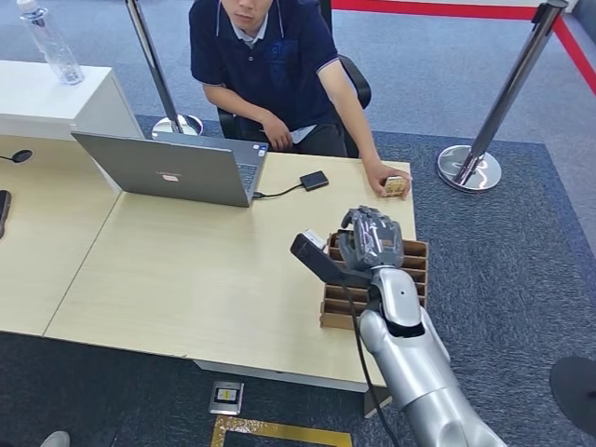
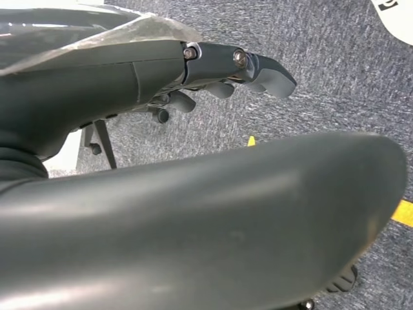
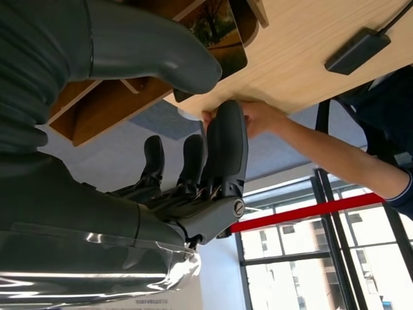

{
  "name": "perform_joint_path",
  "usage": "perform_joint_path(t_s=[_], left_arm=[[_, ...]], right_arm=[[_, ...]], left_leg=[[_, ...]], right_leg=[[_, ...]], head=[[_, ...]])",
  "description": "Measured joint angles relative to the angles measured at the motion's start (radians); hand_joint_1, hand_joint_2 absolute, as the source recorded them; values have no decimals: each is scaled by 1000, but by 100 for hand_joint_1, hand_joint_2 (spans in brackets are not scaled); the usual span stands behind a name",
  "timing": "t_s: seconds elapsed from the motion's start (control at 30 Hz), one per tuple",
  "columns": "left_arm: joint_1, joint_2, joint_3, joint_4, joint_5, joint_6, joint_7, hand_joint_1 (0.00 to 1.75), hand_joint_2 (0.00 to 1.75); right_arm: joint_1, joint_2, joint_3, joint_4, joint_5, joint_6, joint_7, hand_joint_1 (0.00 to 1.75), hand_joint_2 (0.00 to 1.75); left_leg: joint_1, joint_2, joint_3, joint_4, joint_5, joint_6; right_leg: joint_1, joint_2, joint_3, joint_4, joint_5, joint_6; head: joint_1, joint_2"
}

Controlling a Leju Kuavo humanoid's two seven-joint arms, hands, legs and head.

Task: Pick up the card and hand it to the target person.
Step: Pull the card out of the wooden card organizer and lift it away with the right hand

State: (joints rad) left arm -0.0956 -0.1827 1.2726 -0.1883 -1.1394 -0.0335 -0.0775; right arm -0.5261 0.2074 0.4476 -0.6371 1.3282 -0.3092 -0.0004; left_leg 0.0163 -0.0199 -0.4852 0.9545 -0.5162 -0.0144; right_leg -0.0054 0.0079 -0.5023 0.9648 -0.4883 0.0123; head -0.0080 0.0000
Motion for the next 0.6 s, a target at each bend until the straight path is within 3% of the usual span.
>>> perform_joint_path(t_s=[0.6], left_arm=[[1,0,0,3,7,0,0,0,0]], right_arm=[[-46,9,1,74,-9,-20,4,85,175]], left_leg=[[0,0,0,0,0,0]], right_leg=[[0,0,0,0,0,0]], head=[[0,0]])
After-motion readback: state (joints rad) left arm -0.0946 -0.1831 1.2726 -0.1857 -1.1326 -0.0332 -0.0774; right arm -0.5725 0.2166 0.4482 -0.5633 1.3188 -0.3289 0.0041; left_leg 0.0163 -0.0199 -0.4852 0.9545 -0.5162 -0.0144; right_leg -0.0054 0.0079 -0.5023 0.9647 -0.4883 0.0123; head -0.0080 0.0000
